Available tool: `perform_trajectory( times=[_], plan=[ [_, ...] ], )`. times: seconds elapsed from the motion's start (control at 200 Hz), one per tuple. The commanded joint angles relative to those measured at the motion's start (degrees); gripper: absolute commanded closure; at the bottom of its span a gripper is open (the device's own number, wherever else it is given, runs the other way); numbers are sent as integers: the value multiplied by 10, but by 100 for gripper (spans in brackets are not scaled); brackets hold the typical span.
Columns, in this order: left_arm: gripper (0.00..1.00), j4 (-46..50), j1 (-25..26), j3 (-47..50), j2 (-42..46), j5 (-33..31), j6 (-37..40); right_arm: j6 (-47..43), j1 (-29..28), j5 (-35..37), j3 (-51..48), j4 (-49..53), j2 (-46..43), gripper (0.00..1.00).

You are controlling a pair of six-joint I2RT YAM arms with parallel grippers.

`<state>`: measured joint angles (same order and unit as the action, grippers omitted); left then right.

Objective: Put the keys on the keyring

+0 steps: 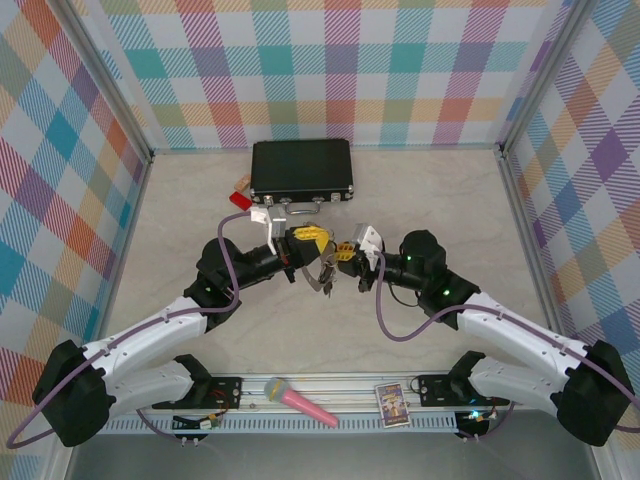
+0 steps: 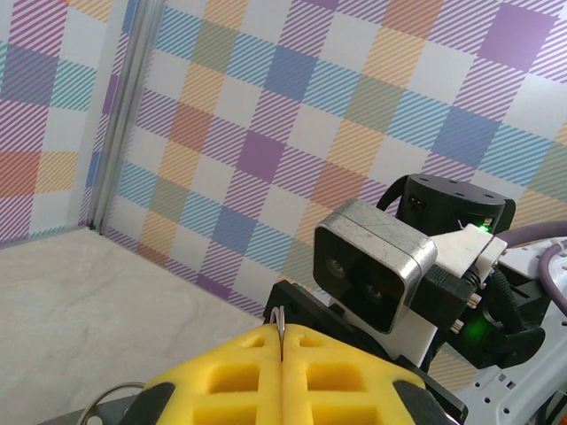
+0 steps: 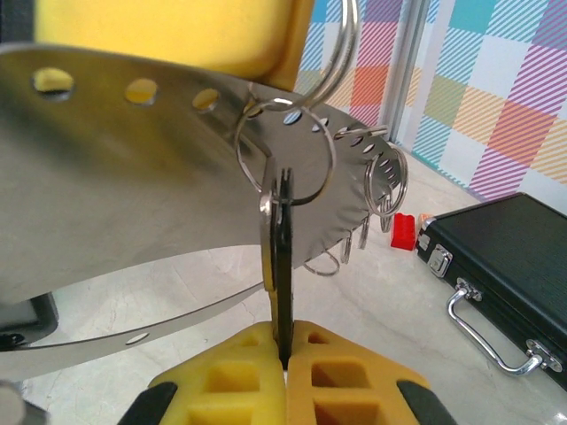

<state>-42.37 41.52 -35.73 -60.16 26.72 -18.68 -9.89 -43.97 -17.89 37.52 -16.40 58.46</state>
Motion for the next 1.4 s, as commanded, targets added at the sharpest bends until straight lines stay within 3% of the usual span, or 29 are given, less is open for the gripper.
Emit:
perform_trajectory(
  times=[0.0, 0.05, 0.18, 0.67, 0.925, 1.395],
  plan=[
    [100, -44, 3, 2, 12, 13, 0, -14, -7, -1, 10, 15, -10, 97],
    [100, -38, 3, 2, 15, 15, 4, -12, -7, 9, 6, 14, -18, 80],
    [100, -17, 3, 2, 23, 17, 19, -8, -6, 33, -6, 16, -46, 73],
    [100, -15, 1, 10, 35, -6, 31, 103, 57, -58, -2, -2, -117, 73],
    [100, -24, 1, 8, 23, 4, 23, 210, 84, -157, 25, -97, -60, 72],
    [100, -24, 1, 7, 22, 11, 23, 288, 93, -236, 56, -188, 27, 79]
  ],
)
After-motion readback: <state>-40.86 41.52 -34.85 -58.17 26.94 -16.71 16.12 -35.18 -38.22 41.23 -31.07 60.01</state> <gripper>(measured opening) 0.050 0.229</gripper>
